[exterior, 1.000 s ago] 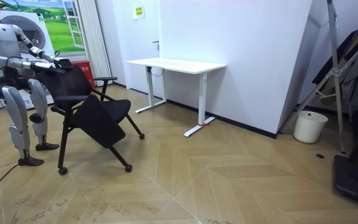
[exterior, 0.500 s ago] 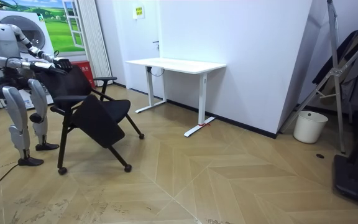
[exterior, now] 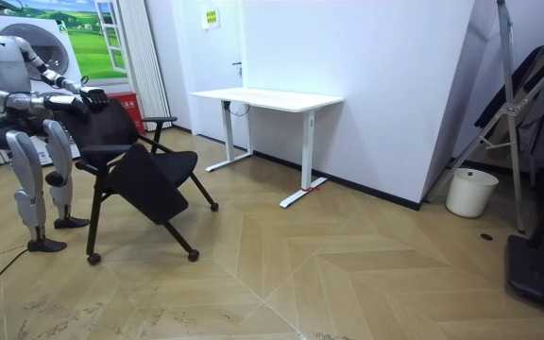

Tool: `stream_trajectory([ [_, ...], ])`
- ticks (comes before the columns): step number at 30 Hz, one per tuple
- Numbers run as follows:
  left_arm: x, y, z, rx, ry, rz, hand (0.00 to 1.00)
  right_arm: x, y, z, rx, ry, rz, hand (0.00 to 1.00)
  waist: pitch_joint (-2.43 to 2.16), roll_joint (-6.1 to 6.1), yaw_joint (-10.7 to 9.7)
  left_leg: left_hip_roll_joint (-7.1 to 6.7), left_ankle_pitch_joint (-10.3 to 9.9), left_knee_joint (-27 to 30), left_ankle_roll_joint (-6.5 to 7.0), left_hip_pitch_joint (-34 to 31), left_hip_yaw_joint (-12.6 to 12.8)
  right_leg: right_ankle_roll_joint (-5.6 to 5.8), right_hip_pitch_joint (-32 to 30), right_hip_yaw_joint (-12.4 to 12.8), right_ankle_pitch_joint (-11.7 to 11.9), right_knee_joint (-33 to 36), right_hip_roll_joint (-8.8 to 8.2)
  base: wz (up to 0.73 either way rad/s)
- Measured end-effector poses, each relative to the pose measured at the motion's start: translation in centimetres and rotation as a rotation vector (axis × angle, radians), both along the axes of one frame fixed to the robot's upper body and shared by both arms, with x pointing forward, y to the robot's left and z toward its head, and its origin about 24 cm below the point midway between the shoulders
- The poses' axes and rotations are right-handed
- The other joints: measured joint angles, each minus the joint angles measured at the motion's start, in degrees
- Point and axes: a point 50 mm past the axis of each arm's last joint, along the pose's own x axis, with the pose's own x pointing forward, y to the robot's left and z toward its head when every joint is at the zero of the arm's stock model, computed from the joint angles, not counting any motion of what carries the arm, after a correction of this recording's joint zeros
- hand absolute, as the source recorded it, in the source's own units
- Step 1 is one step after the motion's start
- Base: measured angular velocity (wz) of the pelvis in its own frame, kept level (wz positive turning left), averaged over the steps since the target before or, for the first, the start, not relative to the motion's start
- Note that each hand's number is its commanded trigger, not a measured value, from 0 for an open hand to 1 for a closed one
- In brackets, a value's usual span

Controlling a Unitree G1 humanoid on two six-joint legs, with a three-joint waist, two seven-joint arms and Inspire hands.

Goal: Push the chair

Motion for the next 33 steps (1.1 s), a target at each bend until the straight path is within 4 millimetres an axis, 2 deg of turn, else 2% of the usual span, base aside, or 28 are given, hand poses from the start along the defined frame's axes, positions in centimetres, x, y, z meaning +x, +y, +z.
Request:
stream_trajectory([
  [8, -0.07, -0.07, -0.04, -0.006, 0.002, -0.013, 1.0, -0.49, -0.16, -0.3, -0.038, -0.071, 0.013, 1.0, 0.16, 0.93, 0.56, -0.07, 0.0, -0.01, 0.0, 0.04, 0.04, 0.01, 0.01, -0.01, -0.01, -0.03, -0.09, 0.0],
  [33, -0.11, 0.02, -0.04, 0.001, 0.0, -0.038, 1.0, -0.66, -0.4, -0.5, -0.052, -0.081, 0.037, 1.0, -0.03, -0.04, 1.25, -0.01, 0.0, 0.07, 0.01, -0.13, -0.25, 0.01, 0.16, -0.8, -0.01, -0.03, -0.08, 0.0],
])
